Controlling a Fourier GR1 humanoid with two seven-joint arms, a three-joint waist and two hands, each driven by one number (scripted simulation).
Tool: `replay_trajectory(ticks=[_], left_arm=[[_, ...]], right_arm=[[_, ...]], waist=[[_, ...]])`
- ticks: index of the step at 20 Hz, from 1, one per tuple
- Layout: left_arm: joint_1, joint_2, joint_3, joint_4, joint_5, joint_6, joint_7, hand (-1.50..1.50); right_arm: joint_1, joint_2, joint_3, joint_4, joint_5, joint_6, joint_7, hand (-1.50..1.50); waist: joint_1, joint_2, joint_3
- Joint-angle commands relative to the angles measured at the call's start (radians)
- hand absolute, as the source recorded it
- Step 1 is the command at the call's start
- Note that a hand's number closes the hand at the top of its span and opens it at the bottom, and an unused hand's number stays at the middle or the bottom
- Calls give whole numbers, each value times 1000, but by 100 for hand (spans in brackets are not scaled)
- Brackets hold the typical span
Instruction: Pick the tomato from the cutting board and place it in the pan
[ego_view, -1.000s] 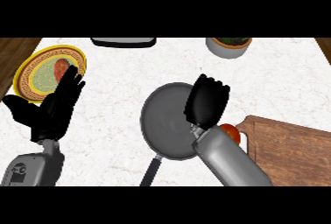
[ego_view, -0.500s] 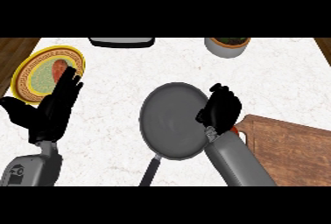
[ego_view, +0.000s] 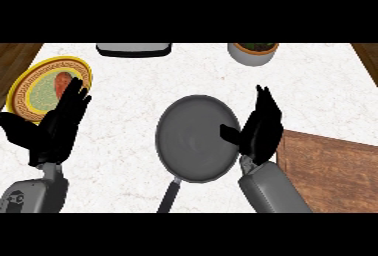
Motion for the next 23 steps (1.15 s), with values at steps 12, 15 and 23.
replay_trajectory(ticks=[12, 15, 23], left_arm=[[12, -2, 26, 43, -9, 9, -37, 0], [42, 18, 40, -27, 5, 3, -10, 0], [23, -16, 12, -19, -1, 0, -7, 0]], right_arm=[[627, 10, 354, -575, 33, -529, -60, -150], [860, -26, 476, -680, 137, -557, -115, -150], [1060, -53, 566, -651, 164, -719, -234, -150]], waist=[[-41, -5, -2], [-36, -9, -2], [-22, -2, -2]])
